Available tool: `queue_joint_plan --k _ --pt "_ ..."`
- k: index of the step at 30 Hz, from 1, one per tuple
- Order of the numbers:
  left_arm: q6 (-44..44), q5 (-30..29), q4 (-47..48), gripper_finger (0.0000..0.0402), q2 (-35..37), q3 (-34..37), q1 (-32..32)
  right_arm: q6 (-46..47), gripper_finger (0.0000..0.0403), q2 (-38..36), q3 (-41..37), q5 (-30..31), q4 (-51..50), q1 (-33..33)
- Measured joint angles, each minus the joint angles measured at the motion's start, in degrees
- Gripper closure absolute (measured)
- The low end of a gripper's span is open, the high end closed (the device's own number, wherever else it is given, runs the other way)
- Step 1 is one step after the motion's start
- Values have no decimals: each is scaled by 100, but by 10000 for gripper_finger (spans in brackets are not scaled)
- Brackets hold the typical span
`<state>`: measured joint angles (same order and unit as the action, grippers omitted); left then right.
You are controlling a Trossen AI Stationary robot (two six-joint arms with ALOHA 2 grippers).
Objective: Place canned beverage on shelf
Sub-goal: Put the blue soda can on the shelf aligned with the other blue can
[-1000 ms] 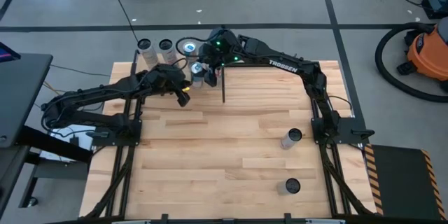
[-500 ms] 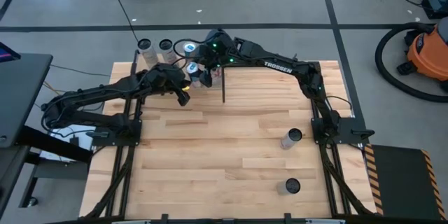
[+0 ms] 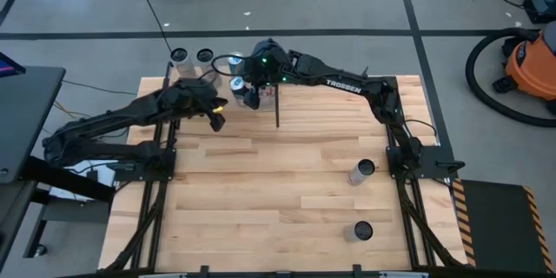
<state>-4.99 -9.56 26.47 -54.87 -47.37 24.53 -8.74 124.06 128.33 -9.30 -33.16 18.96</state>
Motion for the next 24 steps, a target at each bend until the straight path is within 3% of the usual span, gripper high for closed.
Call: queue_joint_plan --k 9,17,24 --pt "-224 -2 257 381 576 0 0 639 133 5 -4 1020 547 -205" --pt "-222 -2 599 381 629 0 0 1379 133 66 -4 1168 522 -190" --pt "-214 -5 683 381 625 0 -2 1173 133 215 10 1497 520 -212"
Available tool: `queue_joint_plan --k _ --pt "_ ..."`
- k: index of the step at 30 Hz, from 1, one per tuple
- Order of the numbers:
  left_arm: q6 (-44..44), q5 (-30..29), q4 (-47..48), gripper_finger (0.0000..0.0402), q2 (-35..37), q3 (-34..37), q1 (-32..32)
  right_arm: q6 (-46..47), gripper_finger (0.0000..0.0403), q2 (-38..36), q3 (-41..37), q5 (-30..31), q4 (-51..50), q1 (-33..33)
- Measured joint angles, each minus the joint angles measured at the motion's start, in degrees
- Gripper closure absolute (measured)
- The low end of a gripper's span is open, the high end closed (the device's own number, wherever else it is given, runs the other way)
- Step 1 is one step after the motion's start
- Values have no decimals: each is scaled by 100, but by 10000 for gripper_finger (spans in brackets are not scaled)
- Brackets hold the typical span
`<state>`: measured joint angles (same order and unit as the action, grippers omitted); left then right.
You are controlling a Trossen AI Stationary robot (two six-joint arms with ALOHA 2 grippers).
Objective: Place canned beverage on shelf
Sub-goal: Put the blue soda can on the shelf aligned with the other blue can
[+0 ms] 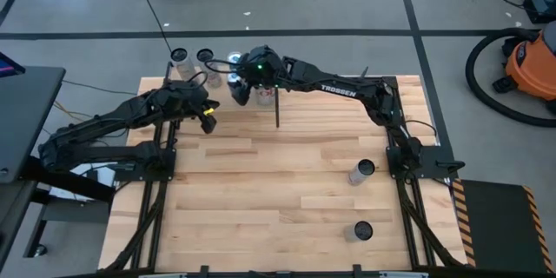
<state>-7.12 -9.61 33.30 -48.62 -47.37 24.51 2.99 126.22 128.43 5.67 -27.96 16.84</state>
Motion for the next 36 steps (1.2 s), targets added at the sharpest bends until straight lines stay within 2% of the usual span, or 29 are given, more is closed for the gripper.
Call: queue_joint_plan --k 16,36 --pt "25 0 2 381 -2 0 0 -52 131 22 1 -47 54 15" --pt "27 0 259 381 -2 0 2 -134 83 7 -16 -85 39 22"
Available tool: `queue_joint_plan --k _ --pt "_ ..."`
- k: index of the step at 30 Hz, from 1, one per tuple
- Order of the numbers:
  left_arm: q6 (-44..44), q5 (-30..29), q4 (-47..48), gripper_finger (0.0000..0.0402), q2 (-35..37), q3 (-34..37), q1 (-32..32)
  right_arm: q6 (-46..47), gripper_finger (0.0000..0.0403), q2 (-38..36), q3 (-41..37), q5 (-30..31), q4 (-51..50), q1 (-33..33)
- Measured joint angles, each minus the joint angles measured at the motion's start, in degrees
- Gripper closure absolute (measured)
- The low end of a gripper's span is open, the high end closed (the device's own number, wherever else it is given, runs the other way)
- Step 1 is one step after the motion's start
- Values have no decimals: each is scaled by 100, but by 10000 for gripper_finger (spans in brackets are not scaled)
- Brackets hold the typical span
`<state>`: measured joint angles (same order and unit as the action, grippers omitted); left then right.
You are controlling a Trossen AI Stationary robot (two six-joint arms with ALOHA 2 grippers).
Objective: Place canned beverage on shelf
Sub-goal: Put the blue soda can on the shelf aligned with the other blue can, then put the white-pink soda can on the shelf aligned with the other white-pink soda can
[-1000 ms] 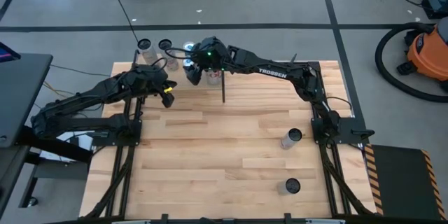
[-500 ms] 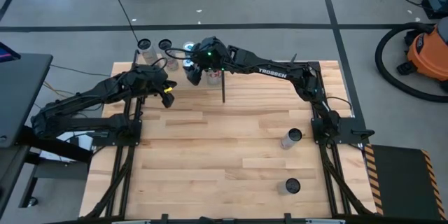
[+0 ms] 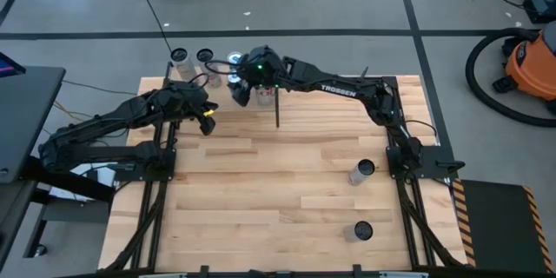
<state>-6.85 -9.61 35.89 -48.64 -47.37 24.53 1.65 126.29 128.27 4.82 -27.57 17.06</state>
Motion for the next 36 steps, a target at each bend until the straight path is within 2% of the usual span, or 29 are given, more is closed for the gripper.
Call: queue_joint_plan --k 8,17,23,29,36 --pt "0 0 16 381 0 0 0 -184 76 -321 0 -41 86 -1" --pt "0 2 355 381 -2 0 0 -319 76 -977 4 -1042 -696 -55" --pt "-1 2 376 381 -2 0 0 -325 76 -1339 11 -1377 -1339 -48" --pt "0 4 378 381 -2 0 0 -370 75 -1398 10 -1774 -1238 -57" --pt "-120 4 379 381 -2 0 -1 -1298 75 -1398 9 -1709 -1191 -198"
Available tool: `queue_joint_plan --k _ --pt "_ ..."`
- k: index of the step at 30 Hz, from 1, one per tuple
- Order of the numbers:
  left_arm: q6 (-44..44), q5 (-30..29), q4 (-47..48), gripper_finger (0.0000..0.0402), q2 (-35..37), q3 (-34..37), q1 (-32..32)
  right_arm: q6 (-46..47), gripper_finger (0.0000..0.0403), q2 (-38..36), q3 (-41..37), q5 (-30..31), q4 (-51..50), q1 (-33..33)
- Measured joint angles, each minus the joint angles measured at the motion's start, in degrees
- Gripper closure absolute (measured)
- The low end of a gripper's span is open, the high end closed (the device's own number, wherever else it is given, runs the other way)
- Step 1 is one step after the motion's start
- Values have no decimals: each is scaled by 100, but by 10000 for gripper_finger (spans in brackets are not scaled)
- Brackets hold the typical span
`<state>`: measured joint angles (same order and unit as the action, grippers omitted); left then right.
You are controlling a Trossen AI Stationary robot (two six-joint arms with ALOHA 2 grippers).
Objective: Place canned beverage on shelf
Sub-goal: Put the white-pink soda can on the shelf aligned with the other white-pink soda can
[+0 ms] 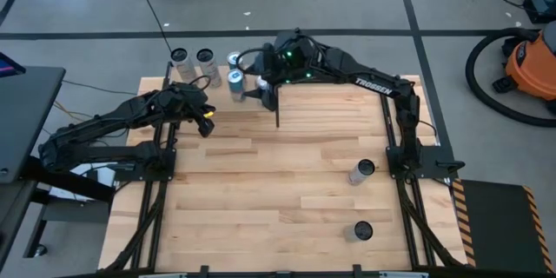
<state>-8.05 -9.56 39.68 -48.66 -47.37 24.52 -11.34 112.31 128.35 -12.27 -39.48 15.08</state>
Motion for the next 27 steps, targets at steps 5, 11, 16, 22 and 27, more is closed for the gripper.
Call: queue_joint_plan --k 5,11,16,22,27 --pt "-67 2 0 381 0 0 0 -306 75 0 0 580 -157 -204" --pt "-75 2 0 381 0 0 0 -549 62 -29 0 1690 -742 -555" --pt "-54 0 -4 381 -2 0 1 -482 57 -158 1 2016 -1362 -855" --pt "-46 0 15 381 -2 0 -1 83 57 -274 0 2014 -2488 -1250" --pt "-33 0 25 381 -2 0 -1 813 57 -368 2 1983 -3770 -1588"
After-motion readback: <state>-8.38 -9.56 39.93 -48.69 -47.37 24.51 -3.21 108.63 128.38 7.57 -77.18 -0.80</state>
